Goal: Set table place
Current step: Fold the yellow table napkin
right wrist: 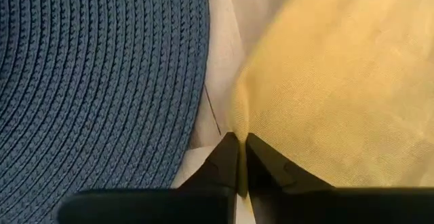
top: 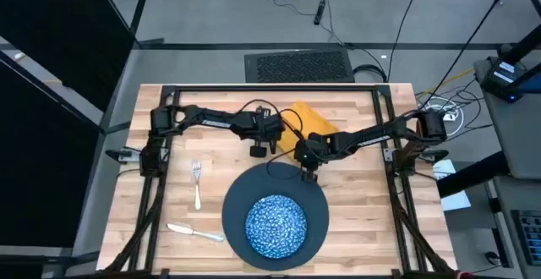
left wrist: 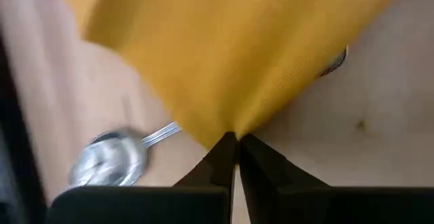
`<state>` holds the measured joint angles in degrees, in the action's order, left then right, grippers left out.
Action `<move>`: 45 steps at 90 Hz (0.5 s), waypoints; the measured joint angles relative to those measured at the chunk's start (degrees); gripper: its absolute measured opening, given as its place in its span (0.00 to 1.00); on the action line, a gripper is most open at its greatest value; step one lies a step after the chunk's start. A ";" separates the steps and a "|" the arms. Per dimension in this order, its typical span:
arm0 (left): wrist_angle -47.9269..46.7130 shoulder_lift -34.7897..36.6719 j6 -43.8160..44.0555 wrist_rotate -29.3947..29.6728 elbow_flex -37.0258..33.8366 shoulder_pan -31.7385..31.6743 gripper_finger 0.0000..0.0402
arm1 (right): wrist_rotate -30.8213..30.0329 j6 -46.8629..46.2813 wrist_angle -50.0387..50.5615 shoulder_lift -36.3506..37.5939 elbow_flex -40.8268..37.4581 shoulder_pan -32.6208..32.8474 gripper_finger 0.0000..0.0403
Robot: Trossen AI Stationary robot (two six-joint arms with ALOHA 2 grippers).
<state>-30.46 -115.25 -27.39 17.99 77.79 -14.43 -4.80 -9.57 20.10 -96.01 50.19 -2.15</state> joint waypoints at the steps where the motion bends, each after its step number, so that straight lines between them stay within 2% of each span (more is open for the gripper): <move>1: -0.01 0.33 0.05 0.10 0.01 0.05 0.00 | 0.00 0.01 0.06 0.13 0.00 -0.01 0.01; 14: 0.21 3.10 0.10 0.16 0.10 0.28 0.00 | 0.68 -0.03 0.81 2.53 -0.02 0.01 0.01; 23: 0.86 3.57 0.14 0.16 0.10 0.26 0.00 | 0.77 0.81 1.14 4.55 -0.02 0.16 0.05; 34: 1.43 3.65 0.14 0.14 0.10 0.27 0.00 | 0.57 4.09 -0.74 5.93 -0.02 0.49 0.16; 45: 1.81 3.70 0.53 -0.35 0.10 0.31 0.00 | 0.67 7.58 -2.25 5.93 -0.02 0.87 0.33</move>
<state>-28.65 -111.55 -26.85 17.64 77.89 -14.12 -4.12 -1.99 17.86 -90.08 50.17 -1.28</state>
